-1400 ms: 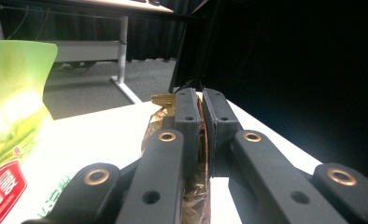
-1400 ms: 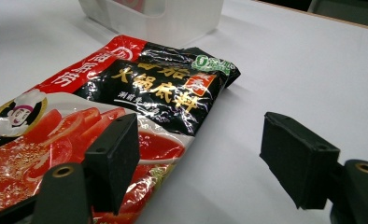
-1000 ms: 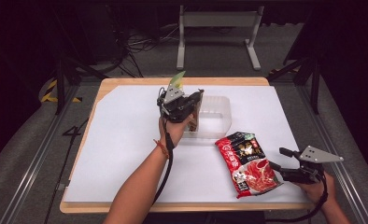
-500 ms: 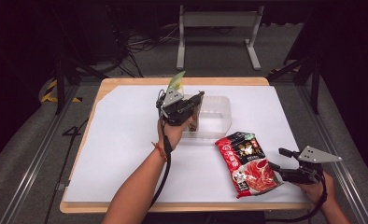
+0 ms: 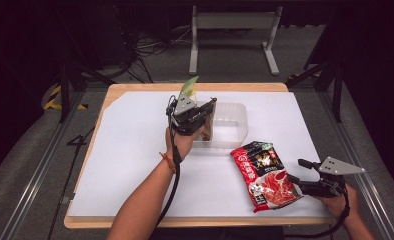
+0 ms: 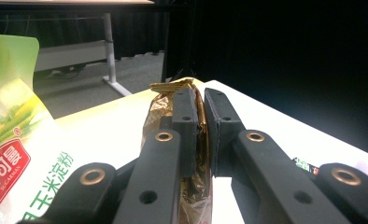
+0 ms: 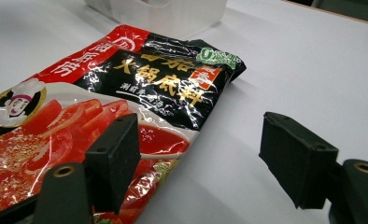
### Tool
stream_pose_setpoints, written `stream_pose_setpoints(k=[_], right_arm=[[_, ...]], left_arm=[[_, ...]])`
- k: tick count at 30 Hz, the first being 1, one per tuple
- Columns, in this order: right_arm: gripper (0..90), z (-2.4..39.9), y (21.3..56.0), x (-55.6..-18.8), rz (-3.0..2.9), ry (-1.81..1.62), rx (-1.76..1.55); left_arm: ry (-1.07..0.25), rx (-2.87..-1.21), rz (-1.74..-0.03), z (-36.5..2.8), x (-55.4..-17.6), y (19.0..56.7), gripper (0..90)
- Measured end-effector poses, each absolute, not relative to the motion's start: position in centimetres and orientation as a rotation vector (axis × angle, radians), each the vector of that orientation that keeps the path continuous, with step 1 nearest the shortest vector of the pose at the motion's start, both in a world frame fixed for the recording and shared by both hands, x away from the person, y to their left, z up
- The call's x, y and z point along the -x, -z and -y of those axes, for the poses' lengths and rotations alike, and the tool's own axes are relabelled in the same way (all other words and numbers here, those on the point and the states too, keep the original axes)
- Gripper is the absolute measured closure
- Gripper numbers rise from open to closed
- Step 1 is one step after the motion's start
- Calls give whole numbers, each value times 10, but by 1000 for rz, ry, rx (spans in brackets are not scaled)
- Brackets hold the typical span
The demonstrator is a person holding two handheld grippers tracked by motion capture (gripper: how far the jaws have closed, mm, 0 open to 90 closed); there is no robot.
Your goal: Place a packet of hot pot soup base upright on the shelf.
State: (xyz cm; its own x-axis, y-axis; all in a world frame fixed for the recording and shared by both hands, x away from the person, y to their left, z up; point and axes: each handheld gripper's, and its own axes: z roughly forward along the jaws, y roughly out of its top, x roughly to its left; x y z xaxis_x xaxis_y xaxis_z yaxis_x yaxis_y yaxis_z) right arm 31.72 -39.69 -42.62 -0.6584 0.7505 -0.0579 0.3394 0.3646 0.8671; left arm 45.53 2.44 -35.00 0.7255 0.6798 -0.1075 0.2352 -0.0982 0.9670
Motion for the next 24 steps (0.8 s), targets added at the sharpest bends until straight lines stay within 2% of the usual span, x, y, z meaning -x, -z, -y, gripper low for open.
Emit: stream_pose_setpoints(k=[8, 11, 21, 24], right_arm=[[290, 397, 426, -317, -2182, -1231, -945], [291, 397, 426, -317, -2184, -1232, -946], [294, 396, 426, -317, -2191, -1230, -945], [304, 396, 426, -316, -2195, -1228, -946]], left_arm=[[-464, -1692, -741, -31, -453, 347, 793], [-466, -1705, -734, -34, -452, 344, 702], [-542, -1801, -628, -60, -430, 335, 582], [-544, -1837, -600, -69, -421, 338, 499]])
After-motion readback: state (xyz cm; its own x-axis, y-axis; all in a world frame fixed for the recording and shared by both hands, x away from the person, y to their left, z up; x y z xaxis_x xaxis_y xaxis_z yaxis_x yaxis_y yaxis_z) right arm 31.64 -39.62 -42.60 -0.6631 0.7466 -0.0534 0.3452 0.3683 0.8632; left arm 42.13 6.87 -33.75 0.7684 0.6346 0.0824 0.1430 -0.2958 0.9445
